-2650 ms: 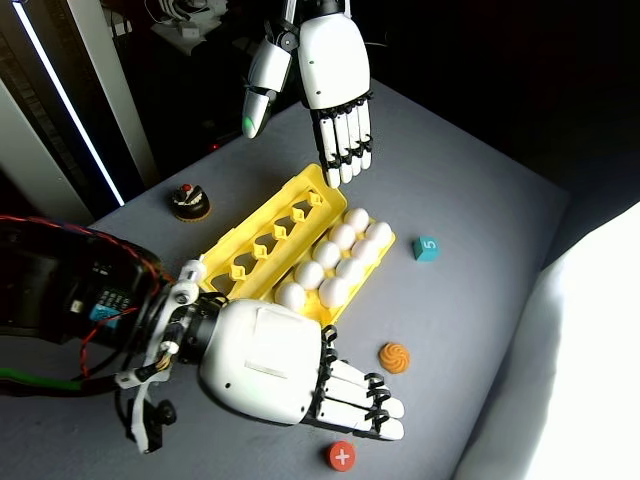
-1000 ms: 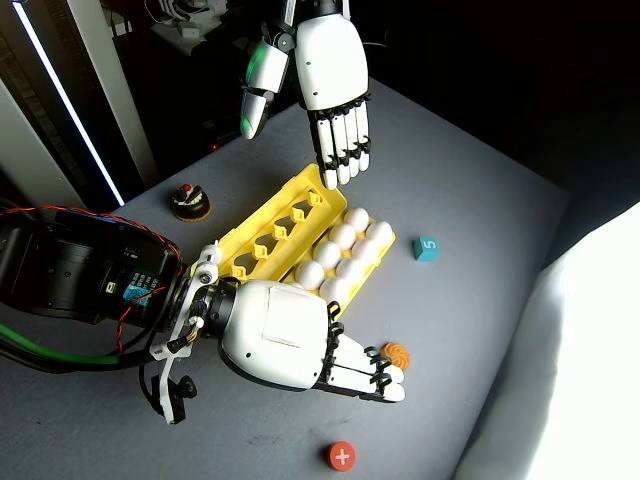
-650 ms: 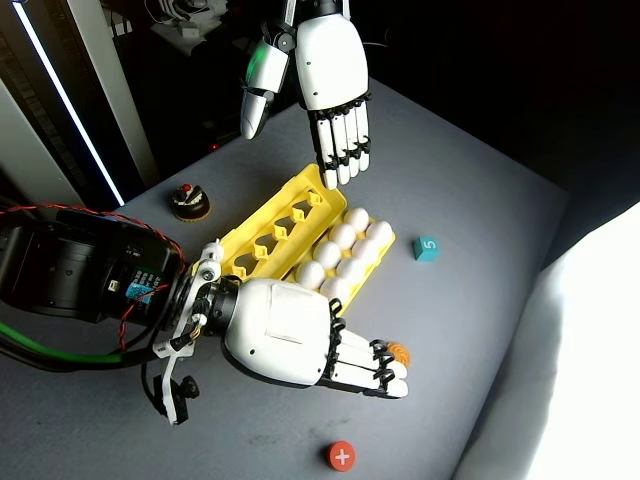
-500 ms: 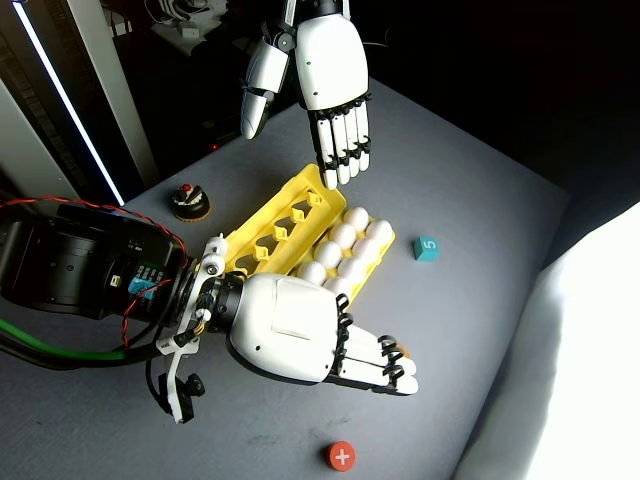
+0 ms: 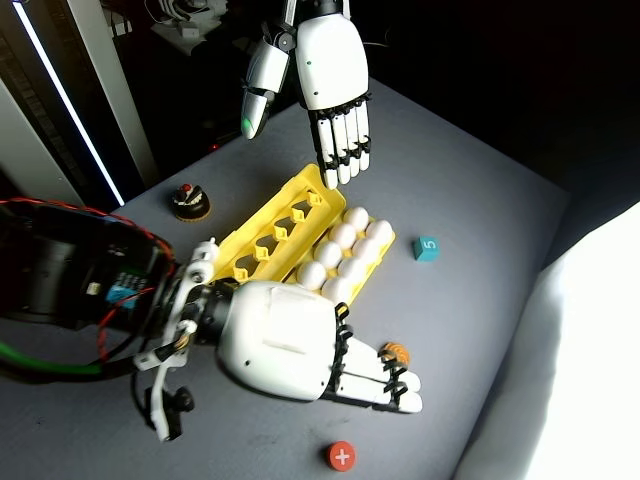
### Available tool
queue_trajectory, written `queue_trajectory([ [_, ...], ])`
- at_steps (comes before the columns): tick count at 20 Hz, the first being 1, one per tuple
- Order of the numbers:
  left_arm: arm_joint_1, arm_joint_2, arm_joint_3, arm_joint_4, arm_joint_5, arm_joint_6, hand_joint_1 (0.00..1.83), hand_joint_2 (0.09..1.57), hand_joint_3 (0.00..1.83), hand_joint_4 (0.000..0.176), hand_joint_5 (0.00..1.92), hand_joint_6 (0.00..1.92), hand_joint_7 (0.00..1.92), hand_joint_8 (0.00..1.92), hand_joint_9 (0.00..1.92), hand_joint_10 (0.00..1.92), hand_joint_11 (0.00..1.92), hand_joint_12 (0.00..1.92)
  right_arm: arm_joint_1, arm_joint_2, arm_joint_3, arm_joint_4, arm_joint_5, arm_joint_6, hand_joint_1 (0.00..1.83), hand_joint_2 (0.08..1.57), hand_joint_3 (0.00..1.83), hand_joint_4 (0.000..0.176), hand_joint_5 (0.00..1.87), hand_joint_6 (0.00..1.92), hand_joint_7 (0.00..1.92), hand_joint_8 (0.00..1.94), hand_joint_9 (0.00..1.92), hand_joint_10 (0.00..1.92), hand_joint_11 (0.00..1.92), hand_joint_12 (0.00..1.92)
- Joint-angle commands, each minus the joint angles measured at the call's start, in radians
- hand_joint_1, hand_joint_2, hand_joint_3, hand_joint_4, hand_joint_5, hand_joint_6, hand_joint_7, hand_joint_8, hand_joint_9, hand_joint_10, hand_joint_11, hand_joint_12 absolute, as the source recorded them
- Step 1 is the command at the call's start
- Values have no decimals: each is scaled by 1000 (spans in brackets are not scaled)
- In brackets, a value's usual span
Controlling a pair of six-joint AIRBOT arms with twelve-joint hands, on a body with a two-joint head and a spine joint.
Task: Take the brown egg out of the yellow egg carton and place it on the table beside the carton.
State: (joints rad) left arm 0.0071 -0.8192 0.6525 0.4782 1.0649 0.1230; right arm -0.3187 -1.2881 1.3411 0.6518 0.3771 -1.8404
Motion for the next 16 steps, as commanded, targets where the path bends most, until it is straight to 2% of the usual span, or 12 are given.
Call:
queue_trajectory([
  [1, -7, 0, 3, 38, -35, 1, 0, 1110, 0, 0, 0, 0, 0, 0, 0, 0, 0, 0, 19, 16, -5, -21, 99, 1, 1085, 1015, 1, 176, 1198, 611, 305, 1, 5, 2, 0, 0],
  [2, -7, 0, 3, 38, -35, 1, 0, 1110, 0, 0, 0, 0, 0, 0, 0, 0, 0, 0, 19, 28, -10, -21, 96, 1, 1085, 1015, 1, 176, 1198, 611, 305, 1, 5, 2, 0, 0],
  [3, -7, 0, 3, 38, -35, 1, 0, 1106, 0, 0, 2, 0, 0, 0, 0, 0, 0, 0, 14, 45, -16, -21, 90, 1, 1102, 1005, 0, 152, 1232, 552, 320, 2, 53, 10, 0, 0],
  [4, -7, 0, 3, 38, -35, 1, 0, 1106, 0, 0, 2, 0, 0, 0, 0, 0, 0, 0, 9, 56, -19, -21, 85, -1, 1102, 1005, 0, 152, 1232, 552, 320, 2, 53, 10, 0, 0],
  [5, -8, 0, 3, 38, -35, 1, 0, 1112, 0, 0, 0, 0, 0, 0, 0, 0, 0, 0, 0, 68, -22, -21, 77, -5, 1099, 1001, 0, 171, 1245, 530, 299, 0, 37, 3, 0, 0],
  [7, -8, 0, 3, 38, -35, 1, 0, 1112, 0, 0, 0, 0, 0, 0, 0, 0, 0, 0, -22, 85, -22, -21, 78, -19, 1109, 983, 0, 176, 1304, 424, 304, 0, 48, 1, 0, 0],
  [8, -8, 0, 3, 38, -35, 1, 0, 1115, 1, 0, 0, 0, 0, 0, 0, 0, 0, 0, -34, 90, -22, -21, 78, -21, 1118, 981, 0, 151, 1316, 401, 321, 4, 37, 1, 0, 0],
  [12, -8, 0, 3, 38, -35, 1, 0, 1125, 5, 0, 2, 1, 0, 0, 0, 0, 0, 0, -82, 94, -13, -22, 95, -32, 1105, 987, 1, 175, 1292, 437, 324, 0, 16, 0, 0, 0],
  [13, -8, 0, 3, 38, -35, 1, 0, 1121, 3, 0, 14, 5, 0, 0, 0, 0, 0, 0, -91, 90, -6, -22, 101, -32, 1123, 990, 1, 108, 1286, 450, 297, 1, 44, 7, 0, 0],
  [14, -8, 0, 3, 38, -35, 1, 0, 1121, 3, 0, 14, 5, 0, 0, 0, 0, 0, 0, -96, 85, 0, -22, 103, -32, 1123, 990, 1, 108, 1286, 450, 297, 1, 44, 7, 0, 0],
  [15, -8, 0, 3, 38, -35, 1, 0, 1121, 3, 0, 3, 1, 0, 0, 0, 0, 0, 0, -99, 80, 8, -22, 105, -32, 1107, 997, 1, 146, 1260, 498, 294, 0, 38, 2, 0, 0],
  [16, -8, 0, 3, 38, -35, 1, 0, 1113, 0, 0, 0, 0, 0, 0, 0, 0, 0, 0, -101, 74, 19, -22, 106, -32, 1098, 999, 1, 170, 1249, 518, 293, 0, 35, 0, 0, 0],
])
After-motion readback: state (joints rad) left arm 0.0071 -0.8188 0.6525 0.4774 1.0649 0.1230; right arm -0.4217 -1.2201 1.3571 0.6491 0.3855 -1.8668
